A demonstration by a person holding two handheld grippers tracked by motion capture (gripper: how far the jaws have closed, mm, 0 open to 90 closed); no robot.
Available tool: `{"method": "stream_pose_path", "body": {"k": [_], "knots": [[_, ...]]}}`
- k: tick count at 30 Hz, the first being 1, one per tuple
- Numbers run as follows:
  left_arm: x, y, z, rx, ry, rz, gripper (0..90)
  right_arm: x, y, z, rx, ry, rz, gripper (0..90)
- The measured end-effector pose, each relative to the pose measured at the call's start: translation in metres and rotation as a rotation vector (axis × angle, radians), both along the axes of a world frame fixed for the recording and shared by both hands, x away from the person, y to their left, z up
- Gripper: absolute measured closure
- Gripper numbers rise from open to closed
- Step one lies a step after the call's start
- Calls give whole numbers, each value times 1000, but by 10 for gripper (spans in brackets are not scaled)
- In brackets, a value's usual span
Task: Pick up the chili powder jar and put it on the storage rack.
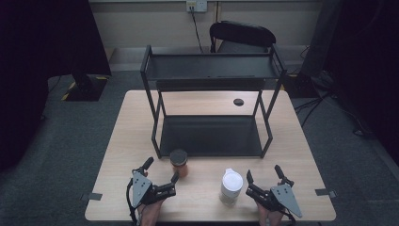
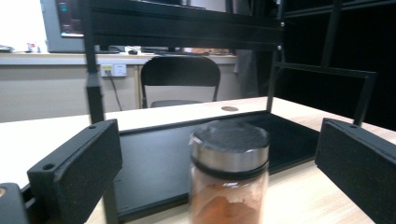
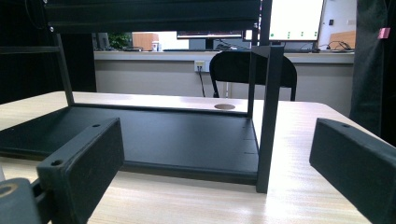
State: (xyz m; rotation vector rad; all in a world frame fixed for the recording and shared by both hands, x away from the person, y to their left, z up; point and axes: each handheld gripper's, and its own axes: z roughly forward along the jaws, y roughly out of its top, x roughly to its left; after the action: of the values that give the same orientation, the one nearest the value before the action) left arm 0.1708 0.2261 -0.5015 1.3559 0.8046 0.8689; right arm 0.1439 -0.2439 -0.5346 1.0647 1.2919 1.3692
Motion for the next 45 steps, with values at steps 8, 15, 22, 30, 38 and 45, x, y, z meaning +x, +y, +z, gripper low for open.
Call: {"method": "stream_pose_path", "body": {"k": [8,15,22,30,38,45], "knots": [[12,-8,7,7,-16,-36,13,0,0,0,0,0,0,18],[25,-16,10,23,21,-46,28,0,0,0,0,0,0,18],[37,-20,10,24,71,-40,93,0,0,0,0,0,0,18],[40,-26,8,63,103,-11,173,0,0,0,0,0,0,18],[48,-27,8,61,140,-16,254,0,0,0,0,0,0,18],[51,-28,7,60,147,-25,336,0,0,0,0,0,0,18]]}}
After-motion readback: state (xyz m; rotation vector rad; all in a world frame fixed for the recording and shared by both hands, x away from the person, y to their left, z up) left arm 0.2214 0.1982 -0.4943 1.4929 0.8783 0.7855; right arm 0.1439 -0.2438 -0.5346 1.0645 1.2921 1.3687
